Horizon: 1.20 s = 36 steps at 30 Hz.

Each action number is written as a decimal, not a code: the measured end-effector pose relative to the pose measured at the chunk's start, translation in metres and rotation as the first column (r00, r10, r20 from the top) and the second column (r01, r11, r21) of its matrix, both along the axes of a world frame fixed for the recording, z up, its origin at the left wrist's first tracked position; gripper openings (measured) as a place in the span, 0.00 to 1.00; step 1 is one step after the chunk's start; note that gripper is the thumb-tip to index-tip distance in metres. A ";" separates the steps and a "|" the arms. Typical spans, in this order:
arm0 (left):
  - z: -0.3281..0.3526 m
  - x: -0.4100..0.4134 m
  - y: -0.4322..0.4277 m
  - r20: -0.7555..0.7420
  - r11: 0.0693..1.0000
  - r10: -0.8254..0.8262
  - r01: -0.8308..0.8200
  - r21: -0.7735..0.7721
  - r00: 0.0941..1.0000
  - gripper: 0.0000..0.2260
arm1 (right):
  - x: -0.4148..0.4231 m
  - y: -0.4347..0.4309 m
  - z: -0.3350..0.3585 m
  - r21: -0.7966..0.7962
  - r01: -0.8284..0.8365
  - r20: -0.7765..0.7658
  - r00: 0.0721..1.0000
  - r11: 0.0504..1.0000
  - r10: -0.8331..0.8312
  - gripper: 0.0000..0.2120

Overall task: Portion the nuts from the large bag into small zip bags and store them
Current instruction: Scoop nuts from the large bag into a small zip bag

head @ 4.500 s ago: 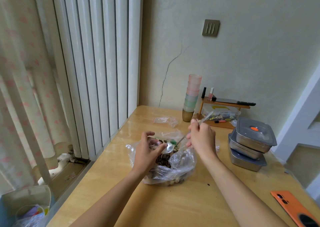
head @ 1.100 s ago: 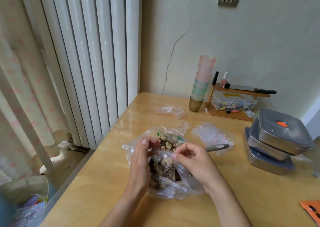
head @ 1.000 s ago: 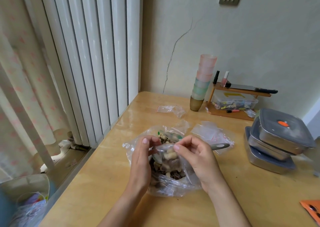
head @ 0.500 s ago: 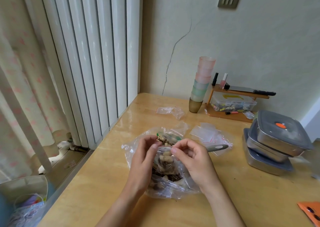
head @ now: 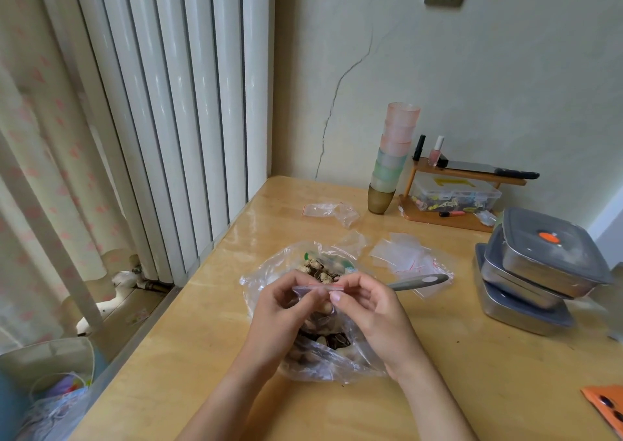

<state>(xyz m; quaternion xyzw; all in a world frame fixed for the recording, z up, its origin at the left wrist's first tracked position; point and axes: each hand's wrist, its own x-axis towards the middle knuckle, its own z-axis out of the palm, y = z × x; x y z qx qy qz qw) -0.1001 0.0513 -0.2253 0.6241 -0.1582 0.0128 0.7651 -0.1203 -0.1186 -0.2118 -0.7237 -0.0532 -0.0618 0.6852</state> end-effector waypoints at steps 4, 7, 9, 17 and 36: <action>0.000 0.000 -0.001 -0.010 1.000 0.028 -0.027 0.003 1.000 0.07 | 0.003 0.005 -0.003 0.065 0.110 0.051 0.992 0.992 -0.113 0.01; 0.001 -0.001 -0.003 -0.009 0.998 0.056 -0.056 0.001 0.998 0.08 | 0.004 0.007 -0.006 0.106 0.127 0.076 0.988 0.986 -0.135 0.02; 0.002 -0.002 -0.003 -0.008 0.998 0.062 -0.062 -0.004 0.998 0.07 | 0.004 0.008 -0.007 0.132 0.123 0.084 0.987 0.984 -0.135 0.04; 0.004 -0.005 -0.004 -0.022 1.000 0.025 -0.025 -0.008 0.999 0.06 | 0.003 0.011 -0.007 0.102 0.107 0.135 0.983 0.989 -0.120 0.05; 0.003 -0.005 -0.006 -0.026 0.990 0.137 -0.136 0.035 0.990 0.04 | 0.004 0.010 -0.010 0.047 0.154 0.153 0.975 0.987 -0.160 0.05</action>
